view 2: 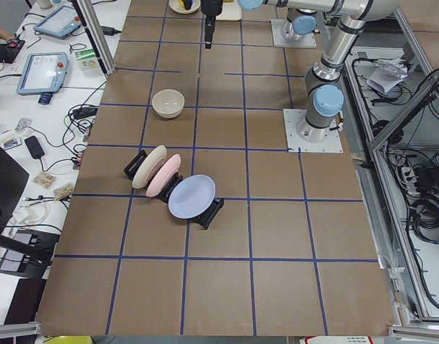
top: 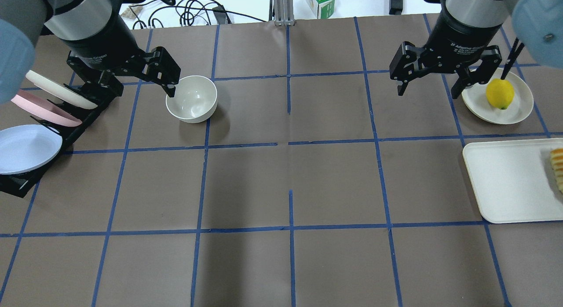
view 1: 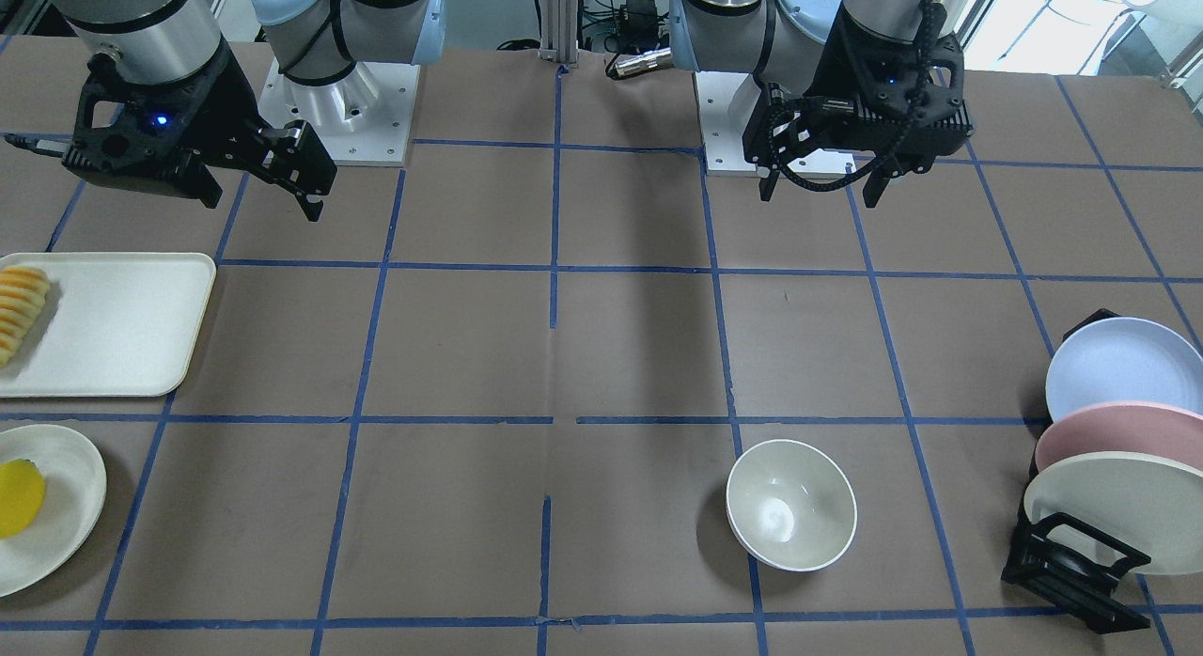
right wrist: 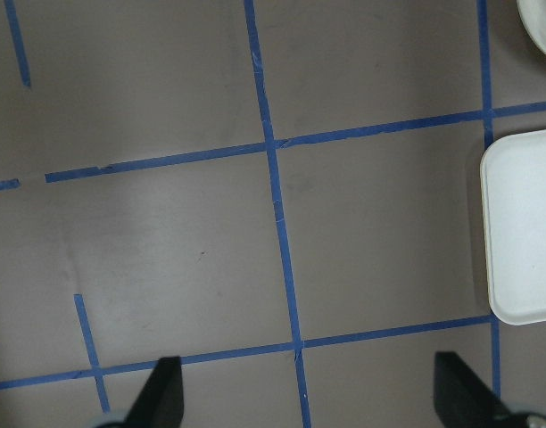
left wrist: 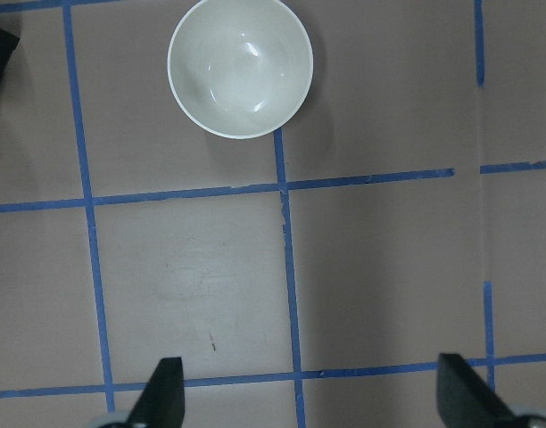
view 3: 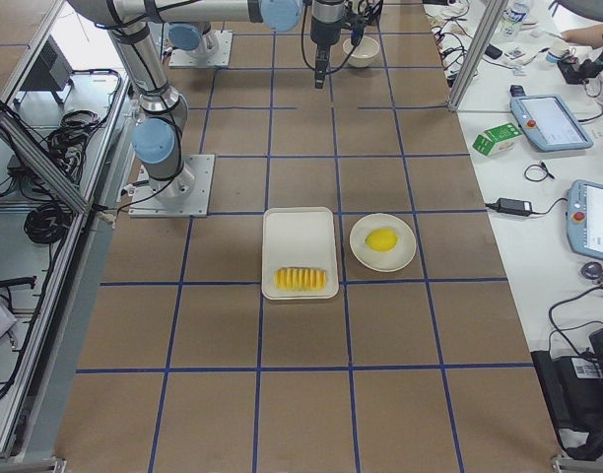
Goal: Place bowl and put lemon in it
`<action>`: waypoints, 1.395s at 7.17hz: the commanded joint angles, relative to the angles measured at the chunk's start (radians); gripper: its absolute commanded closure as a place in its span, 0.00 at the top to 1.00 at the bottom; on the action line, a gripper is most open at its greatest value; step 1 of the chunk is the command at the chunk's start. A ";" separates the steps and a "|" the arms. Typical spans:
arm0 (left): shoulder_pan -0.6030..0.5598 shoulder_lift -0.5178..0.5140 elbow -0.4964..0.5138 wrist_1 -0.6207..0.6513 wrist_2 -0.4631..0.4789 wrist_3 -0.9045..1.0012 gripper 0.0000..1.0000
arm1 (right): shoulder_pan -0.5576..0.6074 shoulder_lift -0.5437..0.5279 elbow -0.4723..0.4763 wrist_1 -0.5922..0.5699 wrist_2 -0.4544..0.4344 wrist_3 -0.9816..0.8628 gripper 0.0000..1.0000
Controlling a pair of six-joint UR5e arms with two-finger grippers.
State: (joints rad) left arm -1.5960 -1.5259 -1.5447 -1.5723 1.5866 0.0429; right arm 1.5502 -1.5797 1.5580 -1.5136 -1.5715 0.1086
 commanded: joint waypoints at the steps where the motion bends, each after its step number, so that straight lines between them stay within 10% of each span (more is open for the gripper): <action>1: -0.001 0.000 0.000 0.000 0.001 0.000 1.00 | 0.002 0.001 0.001 -0.002 0.001 0.000 1.00; 10: -0.002 0.000 0.000 0.000 -0.002 -0.002 1.00 | -0.233 0.098 -0.015 -0.094 -0.016 -0.131 1.00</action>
State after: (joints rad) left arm -1.5973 -1.5263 -1.5447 -1.5723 1.5847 0.0419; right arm 1.3866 -1.5089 1.5511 -1.5860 -1.5886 0.0516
